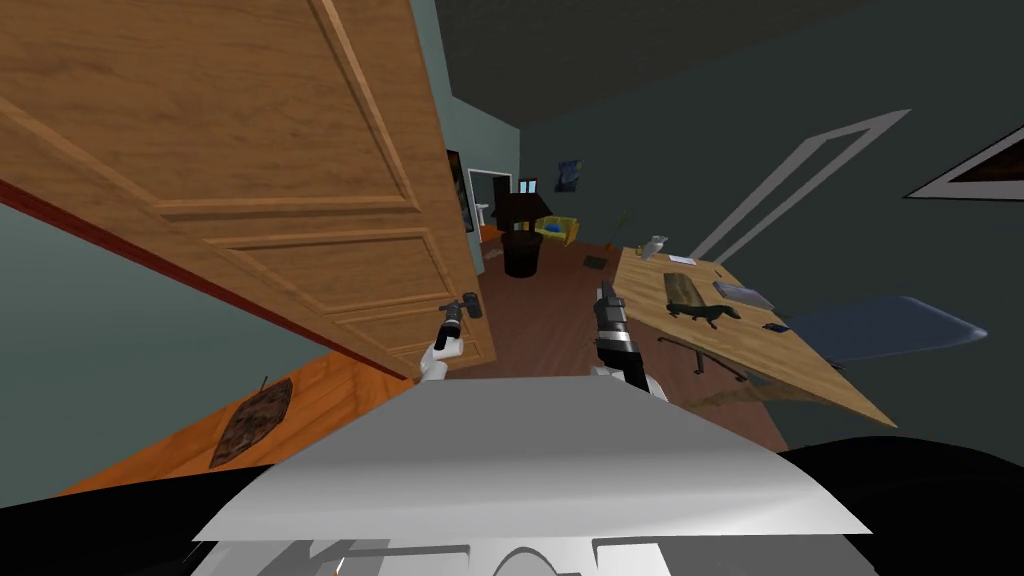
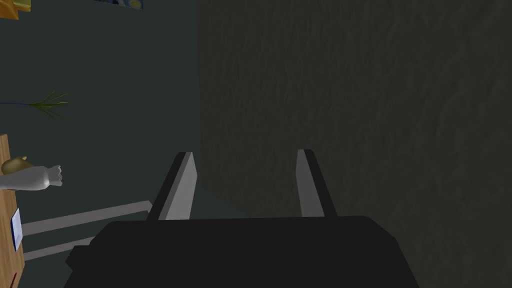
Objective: Push the door open
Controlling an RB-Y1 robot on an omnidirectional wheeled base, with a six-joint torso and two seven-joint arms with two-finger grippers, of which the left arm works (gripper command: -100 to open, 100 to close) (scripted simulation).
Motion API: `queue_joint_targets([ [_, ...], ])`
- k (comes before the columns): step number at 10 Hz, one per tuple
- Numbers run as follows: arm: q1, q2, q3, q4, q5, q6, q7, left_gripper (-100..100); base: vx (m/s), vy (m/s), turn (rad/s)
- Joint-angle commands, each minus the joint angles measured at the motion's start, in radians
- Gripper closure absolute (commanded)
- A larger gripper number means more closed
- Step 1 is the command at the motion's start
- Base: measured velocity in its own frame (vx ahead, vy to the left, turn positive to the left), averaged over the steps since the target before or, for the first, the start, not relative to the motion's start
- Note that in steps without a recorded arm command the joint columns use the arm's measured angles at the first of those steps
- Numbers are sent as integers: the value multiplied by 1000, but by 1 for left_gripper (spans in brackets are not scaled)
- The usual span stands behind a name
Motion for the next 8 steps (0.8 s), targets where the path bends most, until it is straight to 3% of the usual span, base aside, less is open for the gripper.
queue_joint_targets([
  [1,0,0,34,-16,2,-1,-9,100,206,-124,88],
  [6,-5,-21,92,-9,9,-2,-22,100,195,-108,86],
  [8,0,-19,97,-7,10,0,-21,100,126,-48,49],
])
